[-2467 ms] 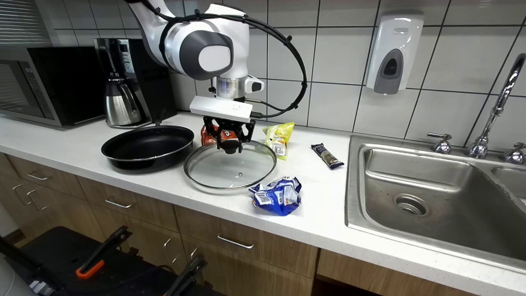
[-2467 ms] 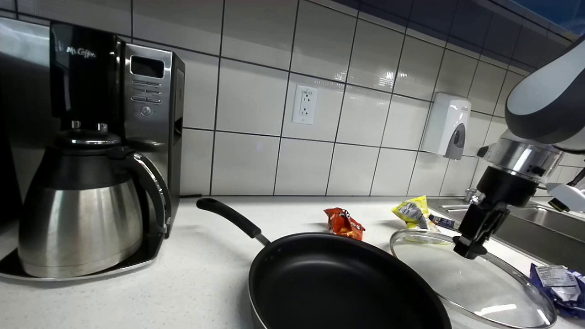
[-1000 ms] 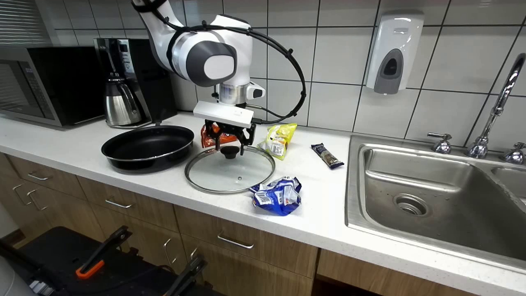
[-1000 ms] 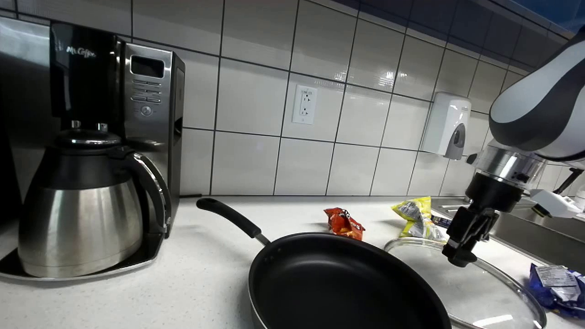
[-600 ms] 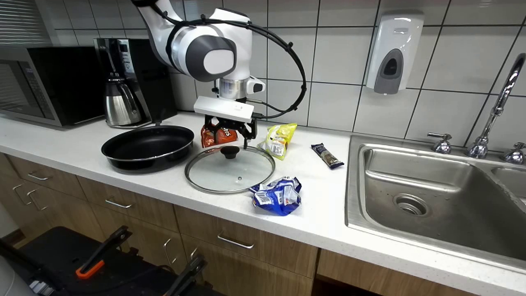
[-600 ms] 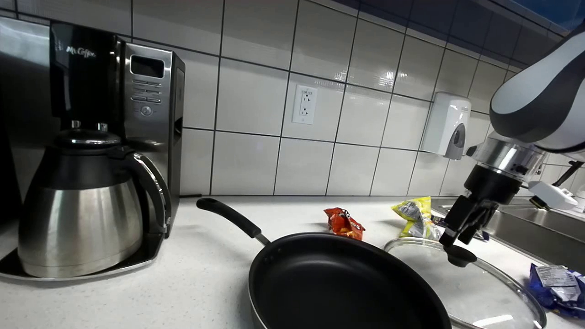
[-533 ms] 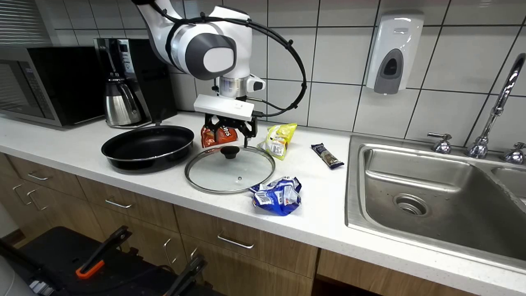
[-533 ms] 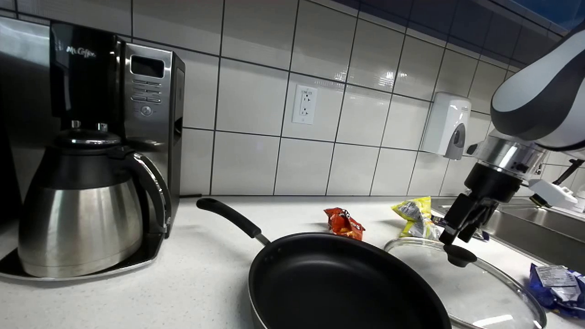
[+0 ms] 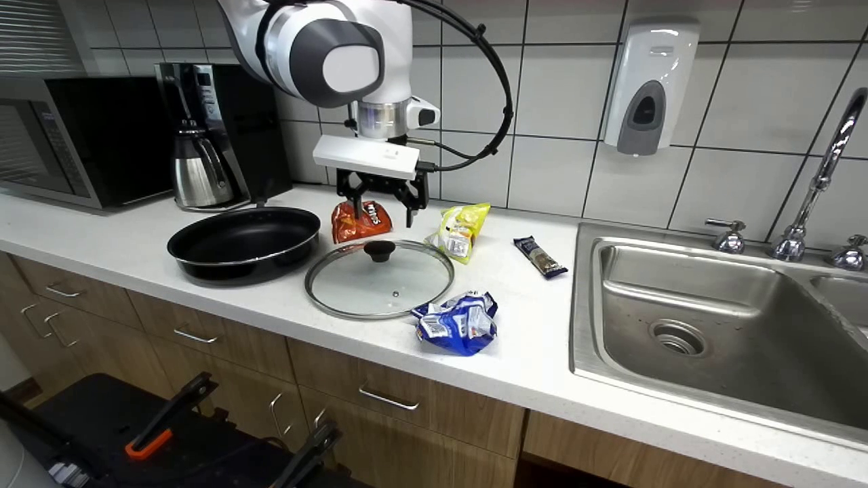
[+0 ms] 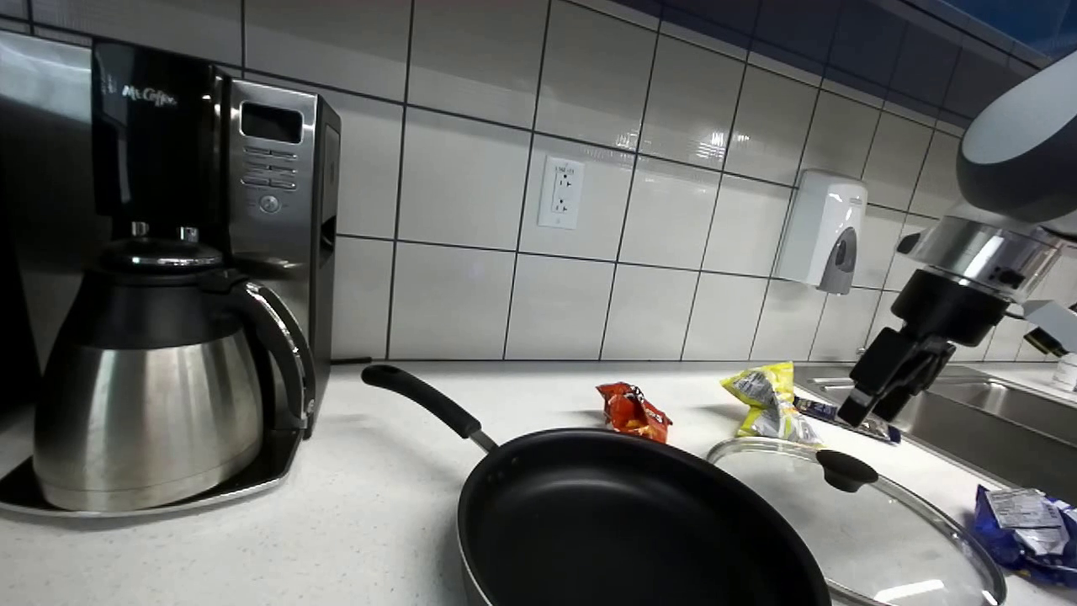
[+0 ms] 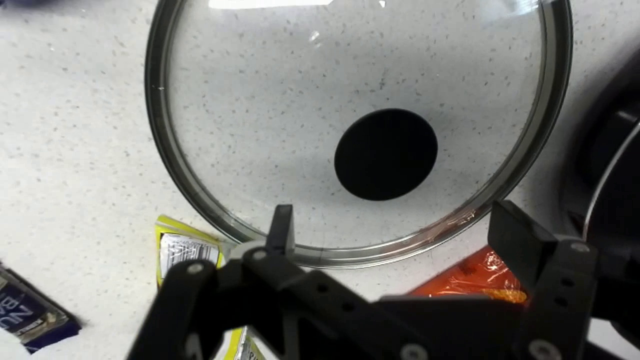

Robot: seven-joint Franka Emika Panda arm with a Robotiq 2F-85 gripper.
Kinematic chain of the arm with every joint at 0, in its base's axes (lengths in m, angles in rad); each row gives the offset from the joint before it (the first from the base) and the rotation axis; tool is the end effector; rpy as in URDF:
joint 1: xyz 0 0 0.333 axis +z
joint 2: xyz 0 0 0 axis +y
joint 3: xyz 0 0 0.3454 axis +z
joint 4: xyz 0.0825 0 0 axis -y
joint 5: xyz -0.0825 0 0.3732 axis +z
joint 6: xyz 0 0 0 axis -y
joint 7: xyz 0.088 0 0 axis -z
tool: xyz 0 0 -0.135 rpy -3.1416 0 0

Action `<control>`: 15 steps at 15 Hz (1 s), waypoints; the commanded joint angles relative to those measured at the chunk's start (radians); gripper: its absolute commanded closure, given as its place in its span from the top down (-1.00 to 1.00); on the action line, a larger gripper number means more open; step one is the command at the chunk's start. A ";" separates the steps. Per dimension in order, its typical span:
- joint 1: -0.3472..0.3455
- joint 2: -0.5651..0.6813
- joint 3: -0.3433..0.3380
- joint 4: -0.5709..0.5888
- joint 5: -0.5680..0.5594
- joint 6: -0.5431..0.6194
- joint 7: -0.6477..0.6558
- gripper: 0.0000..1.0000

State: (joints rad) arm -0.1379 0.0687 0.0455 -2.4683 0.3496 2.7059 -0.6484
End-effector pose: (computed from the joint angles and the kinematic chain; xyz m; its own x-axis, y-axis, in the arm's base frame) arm 0.4915 -0.0533 0.2927 0.9455 0.2328 0.2278 0.2555 -0.9639 -0.0754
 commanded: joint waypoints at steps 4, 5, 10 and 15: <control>0.021 -0.156 -0.073 -0.157 -0.036 0.049 0.024 1.00; 0.022 -0.164 -0.085 -0.170 -0.047 0.063 0.032 1.00; 0.043 -0.149 -0.132 -0.174 -0.090 0.103 0.036 1.00; 0.059 -0.179 -0.138 -0.196 -0.122 0.125 0.068 1.00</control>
State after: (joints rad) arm -0.1166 -0.1087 -0.0534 -2.6637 0.2438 2.8324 -0.5945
